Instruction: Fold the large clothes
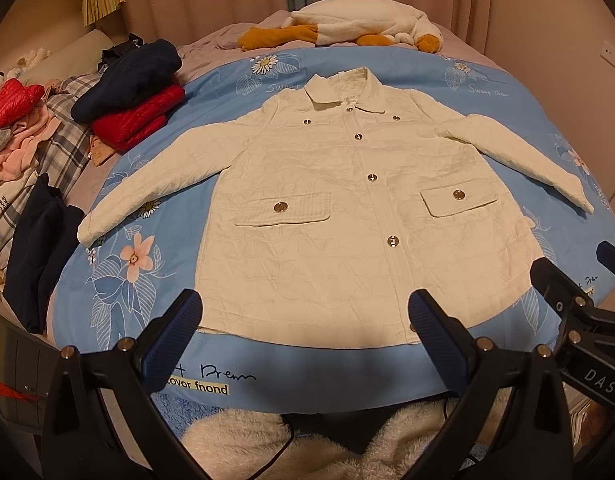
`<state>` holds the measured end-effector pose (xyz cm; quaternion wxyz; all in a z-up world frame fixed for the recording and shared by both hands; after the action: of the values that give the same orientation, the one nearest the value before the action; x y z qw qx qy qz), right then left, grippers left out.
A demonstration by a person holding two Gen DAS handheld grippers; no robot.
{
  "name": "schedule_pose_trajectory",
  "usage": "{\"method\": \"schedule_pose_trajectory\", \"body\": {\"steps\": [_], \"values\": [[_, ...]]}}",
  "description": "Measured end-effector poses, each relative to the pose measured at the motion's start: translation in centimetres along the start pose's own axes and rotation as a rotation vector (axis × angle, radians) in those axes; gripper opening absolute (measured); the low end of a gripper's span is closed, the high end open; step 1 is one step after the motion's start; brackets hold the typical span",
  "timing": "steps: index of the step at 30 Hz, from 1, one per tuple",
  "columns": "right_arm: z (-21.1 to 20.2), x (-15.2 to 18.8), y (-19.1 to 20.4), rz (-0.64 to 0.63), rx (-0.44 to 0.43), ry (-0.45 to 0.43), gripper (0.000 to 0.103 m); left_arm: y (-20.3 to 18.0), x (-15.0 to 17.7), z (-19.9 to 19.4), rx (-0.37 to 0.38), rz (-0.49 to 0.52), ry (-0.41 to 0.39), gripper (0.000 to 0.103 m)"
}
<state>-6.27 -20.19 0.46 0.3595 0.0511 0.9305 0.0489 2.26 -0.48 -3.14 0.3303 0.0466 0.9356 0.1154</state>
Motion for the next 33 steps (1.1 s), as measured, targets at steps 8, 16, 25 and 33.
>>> {"method": "schedule_pose_trajectory", "body": {"steps": [8,16,25,33], "values": [[0.04,0.03,0.01,0.0,0.001,0.0,0.103,0.07,0.06,0.01,0.0,-0.001,-0.001,0.103],[0.05,0.04,-0.02,0.0,0.0,0.002,0.103,0.12,0.01,-0.13,0.002,0.001,-0.001,0.103],[0.13,0.17,0.12,-0.002,0.002,0.003,0.103,0.05,0.03,-0.11,0.003,0.0,-0.001,0.103],[0.11,0.13,0.1,-0.001,0.002,0.001,0.103,-0.06,-0.14,-0.13,0.001,0.001,-0.001,0.103]]}}
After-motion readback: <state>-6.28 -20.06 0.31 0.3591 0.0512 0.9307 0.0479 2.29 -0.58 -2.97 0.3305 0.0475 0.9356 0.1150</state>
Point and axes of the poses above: each gripper's, at about its wrist camera, not at the fingertips, and z roughly the way its jaws point, y to its left, x to its underside, the point moved 4 cm from there along z, roughly the way its jaws point, and after that the axes turned 12 degrees about -x, right-handed, at the moved point
